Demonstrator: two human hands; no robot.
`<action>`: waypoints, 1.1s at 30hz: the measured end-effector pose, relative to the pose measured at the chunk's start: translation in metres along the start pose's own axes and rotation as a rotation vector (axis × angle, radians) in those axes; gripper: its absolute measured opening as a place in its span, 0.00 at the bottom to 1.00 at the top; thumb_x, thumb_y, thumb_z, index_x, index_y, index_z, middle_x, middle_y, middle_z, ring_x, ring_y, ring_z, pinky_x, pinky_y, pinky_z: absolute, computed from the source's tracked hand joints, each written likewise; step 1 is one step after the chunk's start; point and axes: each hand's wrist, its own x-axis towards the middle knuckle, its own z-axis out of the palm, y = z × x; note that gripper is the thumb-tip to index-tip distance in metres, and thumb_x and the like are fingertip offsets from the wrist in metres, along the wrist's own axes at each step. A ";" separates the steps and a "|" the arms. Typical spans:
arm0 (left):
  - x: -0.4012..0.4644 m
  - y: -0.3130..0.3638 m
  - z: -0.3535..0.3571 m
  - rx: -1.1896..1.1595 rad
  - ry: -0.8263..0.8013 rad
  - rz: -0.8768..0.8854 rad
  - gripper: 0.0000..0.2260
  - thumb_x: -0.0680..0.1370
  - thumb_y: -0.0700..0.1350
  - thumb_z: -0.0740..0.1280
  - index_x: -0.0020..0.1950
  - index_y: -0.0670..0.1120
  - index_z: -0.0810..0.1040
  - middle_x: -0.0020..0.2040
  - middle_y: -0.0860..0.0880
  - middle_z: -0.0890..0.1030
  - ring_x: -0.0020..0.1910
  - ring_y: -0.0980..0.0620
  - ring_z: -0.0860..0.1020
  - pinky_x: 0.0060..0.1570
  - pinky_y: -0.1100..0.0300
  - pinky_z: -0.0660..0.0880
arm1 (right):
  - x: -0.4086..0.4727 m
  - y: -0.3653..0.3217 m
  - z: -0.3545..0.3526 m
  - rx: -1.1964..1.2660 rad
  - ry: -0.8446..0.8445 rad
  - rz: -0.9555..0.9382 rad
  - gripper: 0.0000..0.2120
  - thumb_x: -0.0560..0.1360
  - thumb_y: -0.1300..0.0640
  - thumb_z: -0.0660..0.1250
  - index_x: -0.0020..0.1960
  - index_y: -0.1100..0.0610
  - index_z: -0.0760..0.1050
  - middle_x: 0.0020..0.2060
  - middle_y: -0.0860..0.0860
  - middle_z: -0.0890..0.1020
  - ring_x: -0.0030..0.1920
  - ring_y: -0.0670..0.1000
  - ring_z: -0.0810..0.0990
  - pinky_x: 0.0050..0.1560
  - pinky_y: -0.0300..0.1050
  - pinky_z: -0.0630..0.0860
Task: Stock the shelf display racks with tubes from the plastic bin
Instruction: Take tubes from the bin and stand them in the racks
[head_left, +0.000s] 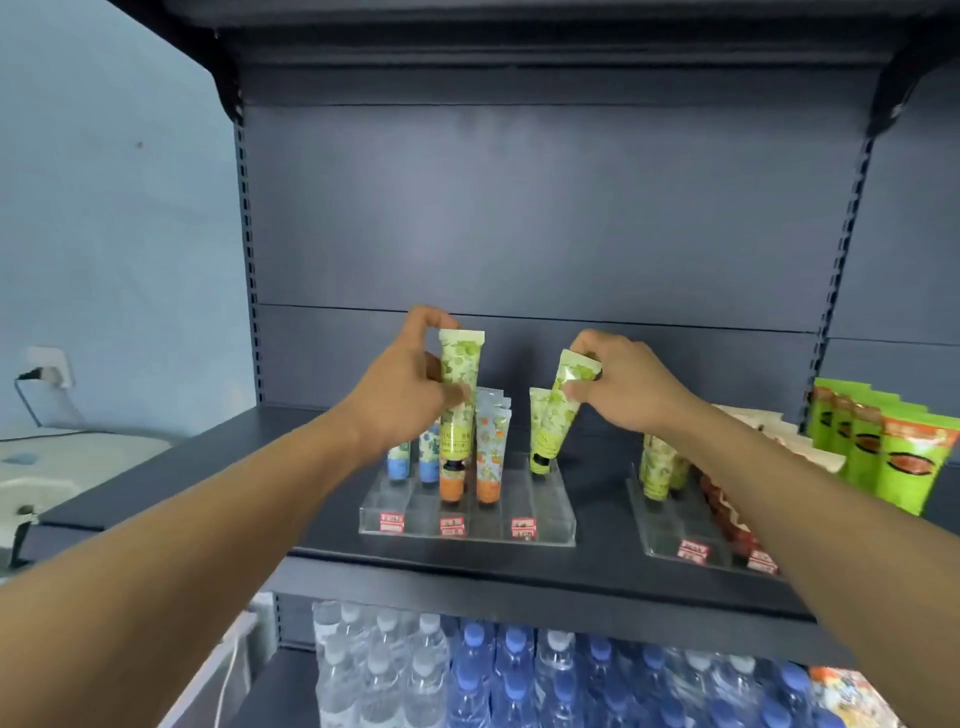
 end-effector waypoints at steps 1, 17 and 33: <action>0.008 -0.002 -0.005 -0.003 -0.007 0.004 0.19 0.76 0.35 0.66 0.60 0.50 0.63 0.37 0.42 0.74 0.35 0.47 0.71 0.37 0.56 0.70 | 0.010 -0.001 0.003 -0.021 -0.010 -0.015 0.04 0.73 0.61 0.66 0.46 0.55 0.72 0.43 0.52 0.79 0.42 0.51 0.75 0.36 0.38 0.68; 0.043 -0.028 -0.021 -0.016 -0.074 0.007 0.15 0.77 0.38 0.67 0.59 0.47 0.66 0.45 0.38 0.80 0.38 0.46 0.71 0.34 0.58 0.68 | 0.068 0.003 0.062 -0.385 -0.059 -0.018 0.11 0.76 0.53 0.65 0.56 0.55 0.76 0.59 0.52 0.72 0.64 0.56 0.63 0.61 0.49 0.61; 0.047 -0.027 -0.013 0.080 -0.081 0.040 0.15 0.77 0.39 0.67 0.60 0.48 0.66 0.39 0.45 0.78 0.34 0.49 0.71 0.26 0.66 0.68 | 0.072 0.017 0.085 -0.438 -0.074 -0.011 0.11 0.76 0.51 0.66 0.55 0.54 0.78 0.65 0.52 0.69 0.68 0.56 0.60 0.66 0.52 0.57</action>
